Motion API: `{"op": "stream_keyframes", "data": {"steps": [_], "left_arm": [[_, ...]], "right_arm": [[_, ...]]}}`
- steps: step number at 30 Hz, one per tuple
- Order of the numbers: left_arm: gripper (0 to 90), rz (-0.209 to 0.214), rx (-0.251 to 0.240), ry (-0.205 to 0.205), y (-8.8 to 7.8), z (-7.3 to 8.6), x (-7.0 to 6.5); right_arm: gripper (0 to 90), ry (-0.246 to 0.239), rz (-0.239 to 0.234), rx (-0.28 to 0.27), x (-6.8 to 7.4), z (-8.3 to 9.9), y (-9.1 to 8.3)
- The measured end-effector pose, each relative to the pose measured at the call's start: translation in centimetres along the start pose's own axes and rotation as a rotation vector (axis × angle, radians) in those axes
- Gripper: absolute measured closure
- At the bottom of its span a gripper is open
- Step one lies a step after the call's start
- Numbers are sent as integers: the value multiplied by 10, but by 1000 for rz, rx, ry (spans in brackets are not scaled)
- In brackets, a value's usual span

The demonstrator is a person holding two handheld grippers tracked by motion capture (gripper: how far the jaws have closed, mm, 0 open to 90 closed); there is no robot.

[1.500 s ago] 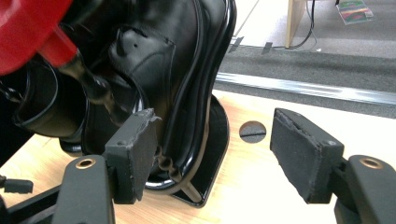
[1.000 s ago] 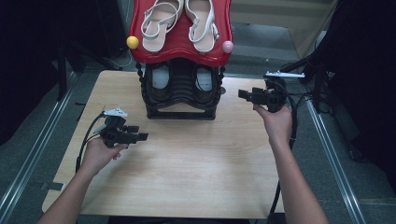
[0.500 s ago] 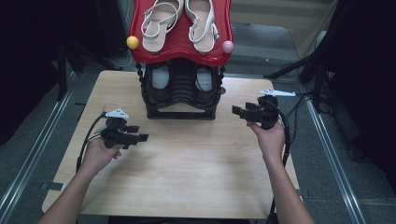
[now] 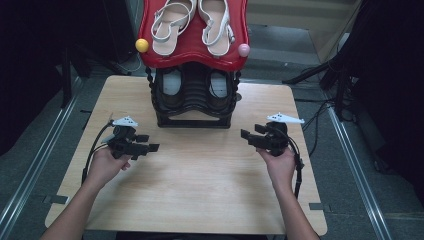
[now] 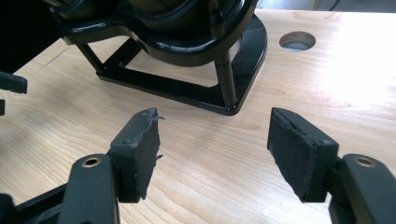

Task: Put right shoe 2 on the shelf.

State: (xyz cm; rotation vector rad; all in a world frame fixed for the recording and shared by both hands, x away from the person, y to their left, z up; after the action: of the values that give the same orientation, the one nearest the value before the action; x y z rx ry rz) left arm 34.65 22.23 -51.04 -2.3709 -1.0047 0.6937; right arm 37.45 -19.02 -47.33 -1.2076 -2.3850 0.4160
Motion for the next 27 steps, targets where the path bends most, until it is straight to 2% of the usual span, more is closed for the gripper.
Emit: {"op": "stream_keyframes", "data": {"steps": [8, 13, 14, 17, 27], "left_arm": [[344, 9, -4, -3, 0, -1, 0], [334, 8, 2, -1, 1, -1, 0], [333, 8, 0, -2, 1, -1, -1], [327, 5, -6, 3, 1, -2, -2], [320, -17, -1, 5, 2, -2, -2]], "right_arm": [[356, -19, -12, 49, 4, 22, 8], [356, 22, -27, 80, 3, 33, 17], [356, 12, -23, 87, 3, 34, 20], [357, -5, -12, 101, 3, 36, 24], [356, -3, 5, 90, -2, 35, 23]]}}
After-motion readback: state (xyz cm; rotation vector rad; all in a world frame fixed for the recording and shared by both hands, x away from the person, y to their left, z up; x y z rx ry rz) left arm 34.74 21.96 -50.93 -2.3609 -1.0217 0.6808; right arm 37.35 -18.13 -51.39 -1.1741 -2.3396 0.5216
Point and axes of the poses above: each handheld gripper's, and its own axes: y roughly forward along the jaws, z roughly out of its underside, x roughly to its left, the point moved 3 cm from there along y, roughly forward along the jaws, and after that the axes turned 6 degrees about -x, right-handed, at the moved point
